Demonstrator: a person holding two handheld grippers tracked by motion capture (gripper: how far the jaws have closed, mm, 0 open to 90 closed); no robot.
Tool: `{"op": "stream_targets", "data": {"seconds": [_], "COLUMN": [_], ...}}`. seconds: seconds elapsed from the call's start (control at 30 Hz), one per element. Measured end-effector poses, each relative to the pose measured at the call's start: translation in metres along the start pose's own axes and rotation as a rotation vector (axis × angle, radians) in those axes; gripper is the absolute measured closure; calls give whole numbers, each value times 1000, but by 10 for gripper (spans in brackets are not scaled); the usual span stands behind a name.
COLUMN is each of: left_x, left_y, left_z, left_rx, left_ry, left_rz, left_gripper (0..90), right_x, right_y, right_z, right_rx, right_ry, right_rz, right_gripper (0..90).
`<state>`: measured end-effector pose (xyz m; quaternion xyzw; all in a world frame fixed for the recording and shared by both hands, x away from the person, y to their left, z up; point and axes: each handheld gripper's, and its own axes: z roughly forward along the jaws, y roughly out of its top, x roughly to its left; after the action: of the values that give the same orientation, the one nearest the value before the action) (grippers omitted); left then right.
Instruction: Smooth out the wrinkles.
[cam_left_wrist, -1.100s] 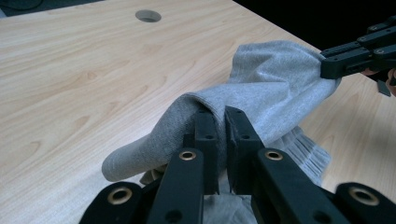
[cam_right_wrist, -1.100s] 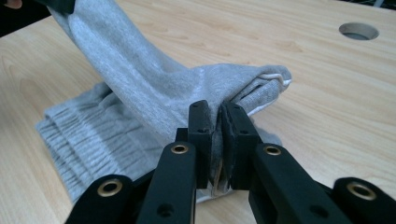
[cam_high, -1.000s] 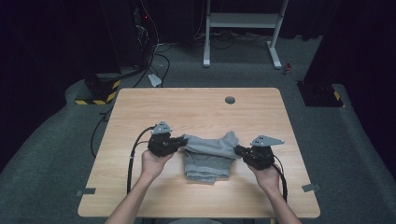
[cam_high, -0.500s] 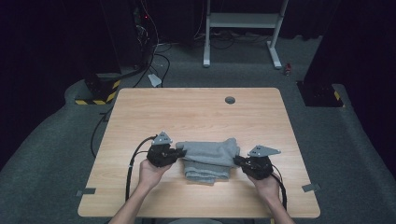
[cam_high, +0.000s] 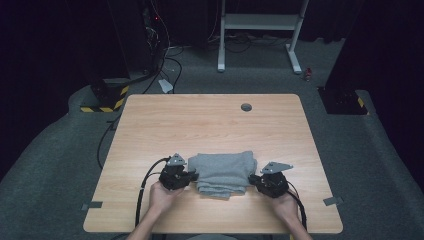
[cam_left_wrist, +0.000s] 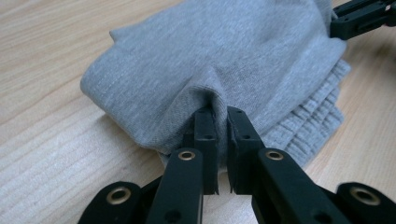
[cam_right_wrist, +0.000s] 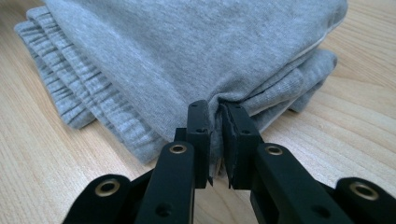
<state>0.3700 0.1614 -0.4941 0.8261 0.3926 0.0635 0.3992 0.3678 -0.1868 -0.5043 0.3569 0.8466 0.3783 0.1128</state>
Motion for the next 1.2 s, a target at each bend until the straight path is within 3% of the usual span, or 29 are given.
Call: {"op": "stream_targets", "data": {"seconds": [0.2, 0.33, 0.67, 0.9, 1.03, 1.1, 1.2], "left_x": [-2, -1, 4, 10, 13, 13, 11], "left_y": [0, 6, 15, 30, 36, 38, 40], "left_z": [7, 11, 24, 35, 38, 35, 27], "left_rx": [17, 33, -14, -30, -30, -37, -57], "left_ry": [22, 36, 48, 74, 65, 54, 48], "left_rz": [-2, -3, -50, -51, -84, -86, -87], "left_gripper": [840, 840, 839, 829, 770, 701, 580], "right_x": [-2, -3, -25, -40, -45, -44, -45], "right_y": [1, 4, 16, 28, 31, 32, 32], "right_z": [3, 6, 15, 25, 29, 27, 19], "right_rx": [14, 22, 27, 32, 37, 43, 26], "right_ry": [-2, -47, -96, -140, -157, -153, -129], "right_rz": [1, -18, 32, 50, 59, 60, 104], "right_gripper": [813, 812, 807, 800, 758, 700, 610]}}
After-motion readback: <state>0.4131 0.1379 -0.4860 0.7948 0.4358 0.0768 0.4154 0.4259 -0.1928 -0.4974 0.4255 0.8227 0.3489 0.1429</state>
